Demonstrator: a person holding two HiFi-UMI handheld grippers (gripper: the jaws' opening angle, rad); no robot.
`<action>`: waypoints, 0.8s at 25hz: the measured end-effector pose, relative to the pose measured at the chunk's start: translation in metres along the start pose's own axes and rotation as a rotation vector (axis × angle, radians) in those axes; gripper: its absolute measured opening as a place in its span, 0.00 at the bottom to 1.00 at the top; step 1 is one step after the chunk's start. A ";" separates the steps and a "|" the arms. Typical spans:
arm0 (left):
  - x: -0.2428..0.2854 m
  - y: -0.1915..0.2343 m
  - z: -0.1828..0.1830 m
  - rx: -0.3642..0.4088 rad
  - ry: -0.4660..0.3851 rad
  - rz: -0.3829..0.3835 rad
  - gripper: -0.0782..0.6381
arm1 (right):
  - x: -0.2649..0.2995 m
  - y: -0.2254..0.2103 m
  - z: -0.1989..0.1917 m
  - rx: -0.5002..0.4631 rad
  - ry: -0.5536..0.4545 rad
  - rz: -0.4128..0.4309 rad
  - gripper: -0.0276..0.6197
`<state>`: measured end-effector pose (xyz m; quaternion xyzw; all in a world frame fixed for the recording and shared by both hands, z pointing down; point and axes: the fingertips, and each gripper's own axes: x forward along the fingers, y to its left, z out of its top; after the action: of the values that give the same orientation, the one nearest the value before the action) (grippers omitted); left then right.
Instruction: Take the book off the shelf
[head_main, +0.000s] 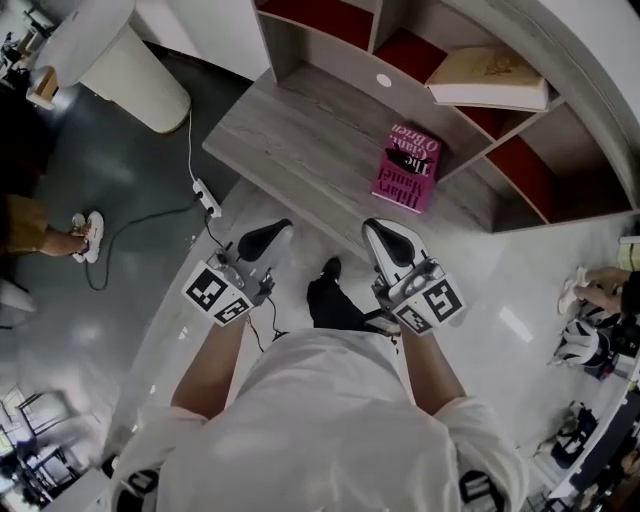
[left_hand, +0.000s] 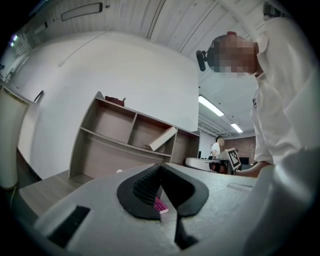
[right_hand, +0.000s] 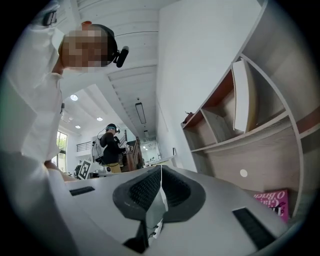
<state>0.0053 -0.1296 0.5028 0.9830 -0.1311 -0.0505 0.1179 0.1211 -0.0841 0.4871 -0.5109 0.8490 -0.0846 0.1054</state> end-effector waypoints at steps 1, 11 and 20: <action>0.009 0.007 0.004 0.000 0.003 -0.014 0.13 | 0.006 -0.007 0.005 -0.002 -0.008 -0.007 0.07; 0.086 0.046 0.042 0.003 0.021 -0.136 0.13 | 0.036 -0.059 0.040 0.019 -0.043 -0.082 0.07; 0.158 0.039 0.057 0.060 0.055 -0.315 0.13 | 0.014 -0.089 0.076 -0.002 -0.126 -0.250 0.07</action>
<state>0.1399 -0.2215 0.4463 0.9955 0.0266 -0.0377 0.0829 0.2104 -0.1400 0.4347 -0.6171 0.7704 -0.0638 0.1467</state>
